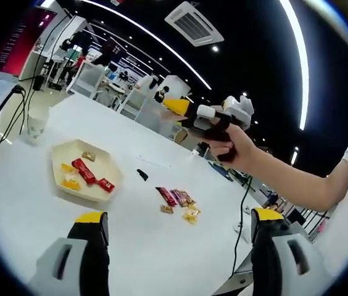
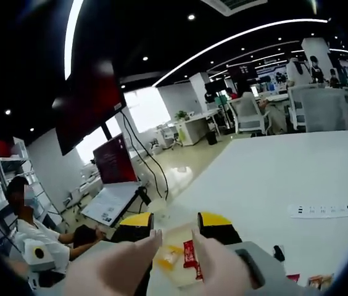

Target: Place the target food into the container with the food tongs after gripping and lifting it, then release it inside without dropping or visibly crushing the food.

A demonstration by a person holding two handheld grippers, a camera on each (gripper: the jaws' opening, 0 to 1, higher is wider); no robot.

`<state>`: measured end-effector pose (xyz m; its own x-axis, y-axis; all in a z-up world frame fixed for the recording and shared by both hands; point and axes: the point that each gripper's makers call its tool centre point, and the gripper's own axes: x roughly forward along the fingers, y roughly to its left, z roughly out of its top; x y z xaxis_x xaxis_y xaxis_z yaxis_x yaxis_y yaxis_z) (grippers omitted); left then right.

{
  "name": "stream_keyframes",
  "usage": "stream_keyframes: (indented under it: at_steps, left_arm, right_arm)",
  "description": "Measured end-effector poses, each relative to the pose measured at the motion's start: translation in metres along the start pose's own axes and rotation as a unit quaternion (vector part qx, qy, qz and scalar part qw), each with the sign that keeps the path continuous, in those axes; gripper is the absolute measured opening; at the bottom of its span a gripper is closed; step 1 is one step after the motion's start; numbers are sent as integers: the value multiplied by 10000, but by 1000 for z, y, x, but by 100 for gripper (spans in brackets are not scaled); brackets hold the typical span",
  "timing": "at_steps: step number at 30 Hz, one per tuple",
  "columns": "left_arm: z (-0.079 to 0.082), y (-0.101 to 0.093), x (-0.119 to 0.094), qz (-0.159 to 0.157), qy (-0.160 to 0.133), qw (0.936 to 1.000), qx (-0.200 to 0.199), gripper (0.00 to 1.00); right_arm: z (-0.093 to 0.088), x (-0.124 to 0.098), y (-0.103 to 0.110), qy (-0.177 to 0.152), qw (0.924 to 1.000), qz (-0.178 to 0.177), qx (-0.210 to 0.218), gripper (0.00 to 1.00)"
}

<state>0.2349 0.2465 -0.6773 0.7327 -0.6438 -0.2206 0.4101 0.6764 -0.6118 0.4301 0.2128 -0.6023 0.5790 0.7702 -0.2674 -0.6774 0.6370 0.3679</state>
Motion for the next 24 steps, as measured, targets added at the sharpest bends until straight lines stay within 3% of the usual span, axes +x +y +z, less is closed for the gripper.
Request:
stream_keyframes:
  at_steps: [14,24]
  left_arm:
    - [0,-13,5,-104,-63,9999,48,96]
    - [17,-7,-7,95,-317,9990,308,94]
  right_arm:
    - [-18,-22,-17,85,9995,-304,-92,28]
    - [-33,-56,-19,58,9986,-518,24,28]
